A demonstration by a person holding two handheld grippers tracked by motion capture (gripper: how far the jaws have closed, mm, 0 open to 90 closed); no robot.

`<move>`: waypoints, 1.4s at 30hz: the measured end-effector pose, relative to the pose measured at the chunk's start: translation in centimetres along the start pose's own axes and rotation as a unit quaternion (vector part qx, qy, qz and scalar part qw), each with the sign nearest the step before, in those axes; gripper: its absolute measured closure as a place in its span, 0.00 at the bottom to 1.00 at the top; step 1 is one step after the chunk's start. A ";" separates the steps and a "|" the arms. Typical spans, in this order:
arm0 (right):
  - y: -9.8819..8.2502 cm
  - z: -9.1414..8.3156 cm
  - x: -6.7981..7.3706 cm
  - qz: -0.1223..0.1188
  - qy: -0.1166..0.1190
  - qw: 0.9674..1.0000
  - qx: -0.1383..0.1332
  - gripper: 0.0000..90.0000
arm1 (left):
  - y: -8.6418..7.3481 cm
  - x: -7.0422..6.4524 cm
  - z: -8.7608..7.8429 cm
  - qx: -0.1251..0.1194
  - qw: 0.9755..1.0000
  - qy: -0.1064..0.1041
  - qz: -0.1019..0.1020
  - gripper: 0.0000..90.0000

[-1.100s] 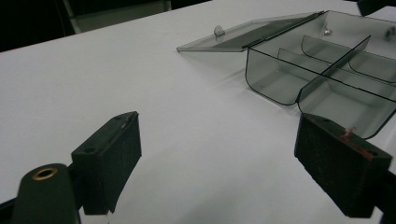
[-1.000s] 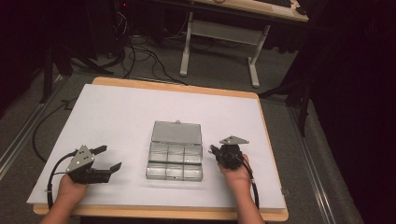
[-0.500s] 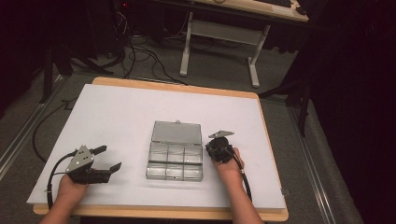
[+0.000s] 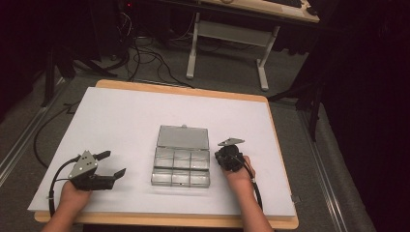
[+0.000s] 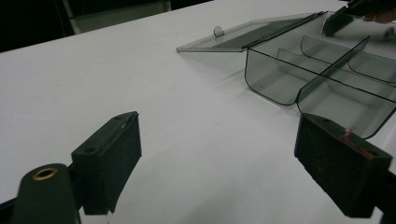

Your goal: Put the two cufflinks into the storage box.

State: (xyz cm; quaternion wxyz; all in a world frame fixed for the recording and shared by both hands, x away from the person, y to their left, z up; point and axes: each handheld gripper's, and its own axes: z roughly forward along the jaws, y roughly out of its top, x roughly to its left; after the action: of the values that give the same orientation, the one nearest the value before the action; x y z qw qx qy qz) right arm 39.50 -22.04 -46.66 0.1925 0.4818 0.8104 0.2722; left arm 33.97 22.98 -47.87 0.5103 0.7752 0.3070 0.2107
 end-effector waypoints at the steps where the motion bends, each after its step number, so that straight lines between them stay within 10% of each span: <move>1: 0.0 -0.1 0.0 -0.003 -0.001 1.000 0.002 1.00 | 0.0 0.0 0.0 0.000 1.000 0.000 0.000 0.17; 23: -2.1 -3.0 -0.8 0.009 -0.001 0.999 -0.039 0.96 | 0.0 0.0 0.1 0.001 1.000 -0.001 0.001 0.17; 42: -8.6 -7.4 -4.3 0.094 -0.040 0.992 -0.070 0.77 | 0.0 0.0 0.1 0.001 1.000 -0.001 -0.001 0.17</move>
State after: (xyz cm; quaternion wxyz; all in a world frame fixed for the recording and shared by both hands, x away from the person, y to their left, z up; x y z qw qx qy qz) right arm 31.40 -31.09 -46.11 0.2313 0.5519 0.7322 0.3254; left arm 34.03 22.94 -47.87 0.5099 0.7756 0.3075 0.2095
